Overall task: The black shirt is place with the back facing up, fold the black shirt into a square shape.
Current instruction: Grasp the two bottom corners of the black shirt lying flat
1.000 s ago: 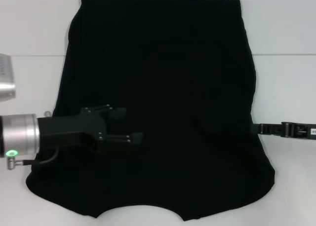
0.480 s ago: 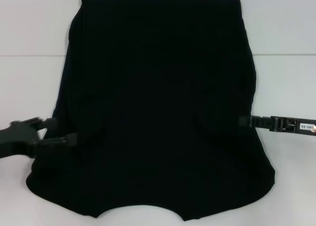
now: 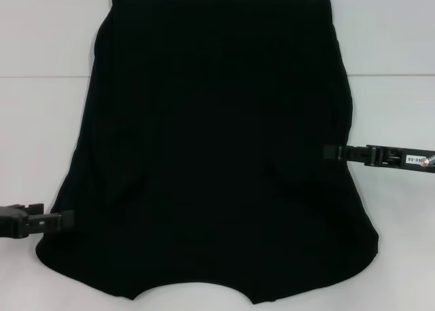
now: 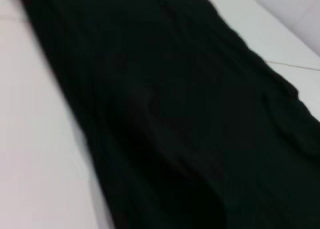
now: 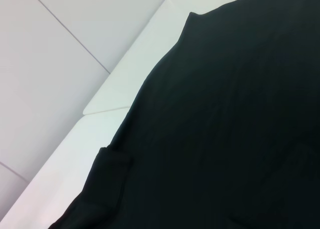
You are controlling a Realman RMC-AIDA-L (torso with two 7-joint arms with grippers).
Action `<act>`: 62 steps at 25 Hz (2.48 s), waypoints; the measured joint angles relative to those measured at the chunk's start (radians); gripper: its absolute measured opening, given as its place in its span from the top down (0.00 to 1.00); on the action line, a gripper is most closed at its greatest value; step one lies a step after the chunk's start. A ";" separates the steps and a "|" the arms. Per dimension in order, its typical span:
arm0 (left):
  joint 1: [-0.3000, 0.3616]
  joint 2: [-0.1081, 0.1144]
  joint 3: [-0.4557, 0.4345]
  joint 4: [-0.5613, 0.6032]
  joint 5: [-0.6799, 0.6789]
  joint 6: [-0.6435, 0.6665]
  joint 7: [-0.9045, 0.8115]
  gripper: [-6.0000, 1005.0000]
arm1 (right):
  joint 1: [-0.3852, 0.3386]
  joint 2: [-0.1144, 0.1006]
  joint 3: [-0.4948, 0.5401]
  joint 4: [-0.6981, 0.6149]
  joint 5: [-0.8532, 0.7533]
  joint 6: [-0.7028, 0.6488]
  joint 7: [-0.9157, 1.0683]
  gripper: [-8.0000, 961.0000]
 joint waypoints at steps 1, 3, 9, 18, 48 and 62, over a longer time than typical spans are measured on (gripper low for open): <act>-0.003 0.002 0.000 0.003 0.010 0.000 -0.024 0.07 | 0.001 0.000 0.000 0.000 0.000 0.002 0.000 0.39; -0.008 0.005 0.000 0.004 0.028 -0.001 -0.058 0.07 | 0.002 0.000 0.000 -0.001 0.000 0.007 0.001 0.39; -0.024 0.007 0.010 0.004 0.068 -0.004 -0.111 0.07 | 0.003 0.000 0.000 -0.001 0.000 0.014 0.001 0.39; -0.036 0.009 0.024 0.002 0.103 -0.011 -0.107 0.09 | 0.001 -0.001 0.008 -0.002 0.000 0.022 0.002 0.39; -0.033 0.011 0.041 -0.004 0.127 -0.051 -0.092 0.97 | -0.046 -0.009 0.007 -0.002 -0.003 0.007 0.008 0.39; -0.016 0.013 -0.027 -0.006 0.130 -0.058 -0.113 0.97 | -0.103 -0.068 0.000 -0.001 -0.066 -0.060 0.055 0.39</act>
